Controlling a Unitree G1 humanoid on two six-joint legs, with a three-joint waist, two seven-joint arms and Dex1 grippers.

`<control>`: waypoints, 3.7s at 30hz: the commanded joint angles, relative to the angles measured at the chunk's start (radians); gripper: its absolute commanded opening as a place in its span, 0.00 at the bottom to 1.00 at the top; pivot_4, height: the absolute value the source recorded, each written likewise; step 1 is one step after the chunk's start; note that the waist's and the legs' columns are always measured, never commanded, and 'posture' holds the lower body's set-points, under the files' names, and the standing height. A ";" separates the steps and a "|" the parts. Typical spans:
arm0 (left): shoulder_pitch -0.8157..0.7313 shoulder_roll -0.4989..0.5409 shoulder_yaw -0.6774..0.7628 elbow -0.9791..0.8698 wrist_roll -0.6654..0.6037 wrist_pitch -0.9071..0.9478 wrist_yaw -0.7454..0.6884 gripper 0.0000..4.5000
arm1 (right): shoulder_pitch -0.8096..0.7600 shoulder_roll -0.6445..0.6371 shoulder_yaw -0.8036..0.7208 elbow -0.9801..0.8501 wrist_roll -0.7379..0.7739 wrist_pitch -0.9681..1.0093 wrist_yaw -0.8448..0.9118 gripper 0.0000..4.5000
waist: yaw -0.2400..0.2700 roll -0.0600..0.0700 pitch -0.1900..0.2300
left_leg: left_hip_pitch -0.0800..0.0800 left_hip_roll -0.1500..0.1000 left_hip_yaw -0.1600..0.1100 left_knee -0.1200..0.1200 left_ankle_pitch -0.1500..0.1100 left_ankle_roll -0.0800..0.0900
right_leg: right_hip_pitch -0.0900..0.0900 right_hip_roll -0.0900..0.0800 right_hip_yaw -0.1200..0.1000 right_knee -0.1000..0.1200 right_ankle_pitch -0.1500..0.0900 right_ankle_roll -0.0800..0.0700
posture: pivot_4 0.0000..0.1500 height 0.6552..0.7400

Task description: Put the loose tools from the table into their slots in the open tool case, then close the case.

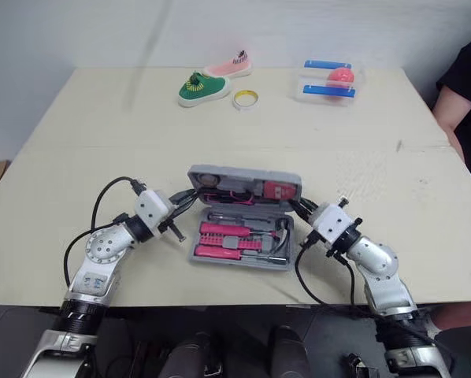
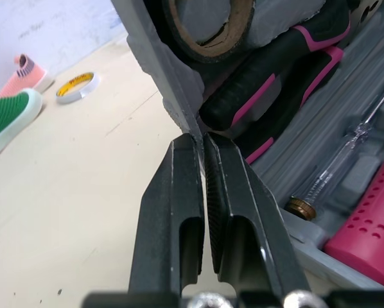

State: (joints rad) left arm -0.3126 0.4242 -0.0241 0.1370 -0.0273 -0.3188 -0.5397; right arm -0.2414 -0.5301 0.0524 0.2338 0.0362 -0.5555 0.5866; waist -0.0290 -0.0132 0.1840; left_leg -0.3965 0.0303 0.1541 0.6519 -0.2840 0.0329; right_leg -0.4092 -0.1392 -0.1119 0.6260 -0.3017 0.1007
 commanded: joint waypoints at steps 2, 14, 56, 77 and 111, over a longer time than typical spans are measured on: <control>0.029 0.052 0.024 -0.014 -0.010 -0.102 -0.030 0.01 | 0.022 -0.064 0.027 0.143 -0.139 -0.176 -0.023 0.00 | 0.000 0.000 0.000 | 0.003 0.000 0.001 -0.001 0.000 0.000 | 0.002 -0.004 0.000 0.000 0.000 -0.001 | 1.00 1.00; 0.264 0.213 0.173 -0.054 -0.093 -0.065 -0.094 0.72 | 0.132 -0.246 -0.060 0.142 -0.117 -0.303 -0.025 1.00 | -0.011 0.000 0.000 | 0.011 0.001 -0.002 -0.003 -0.004 -0.001 | 0.013 -0.007 -0.001 -0.004 -0.001 -0.002 | 1.00 1.00; -0.550 -0.056 -0.130 0.684 -0.040 0.246 -0.363 0.00 | 0.198 -0.215 0.082 -0.401 0.278 0.741 0.431 0.01 | 0.026 -0.012 0.002 | 0.007 0.003 -0.008 0.005 -0.006 -0.001 | 0.015 -0.005 -0.012 -0.004 0.000 -0.004 | 1.00 1.00; 0.028 0.019 0.011 -0.138 -0.150 0.600 -0.221 0.00 | -0.267 -0.012 0.114 0.116 0.069 0.567 0.320 0.01 | 0.006 -0.010 0.003 | 0.006 0.002 -0.010 0.006 -0.005 -0.001 | 0.014 -0.008 -0.004 -0.001 0.000 -0.005 | 1.00 1.00; -0.316 -0.150 -0.330 0.181 -0.021 0.627 -0.274 0.00 | -0.058 -0.035 0.055 -0.204 0.093 0.592 0.288 0.01 | 0.027 -0.006 0.001 | 0.009 0.002 -0.008 0.006 -0.006 0.001 | 0.017 -0.007 -0.007 -0.004 0.000 -0.003 | 1.00 1.00</control>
State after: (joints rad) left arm -0.6961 0.2611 -0.3099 0.2664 -0.0793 0.2594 -0.7914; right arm -0.2957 -0.5589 0.1139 0.0389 0.1329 0.0493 0.8724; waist -0.0018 -0.0194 0.1848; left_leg -0.3876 0.0324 0.1462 0.6577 -0.2902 0.0336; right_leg -0.3916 -0.1464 -0.1192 0.6218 -0.3012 0.0973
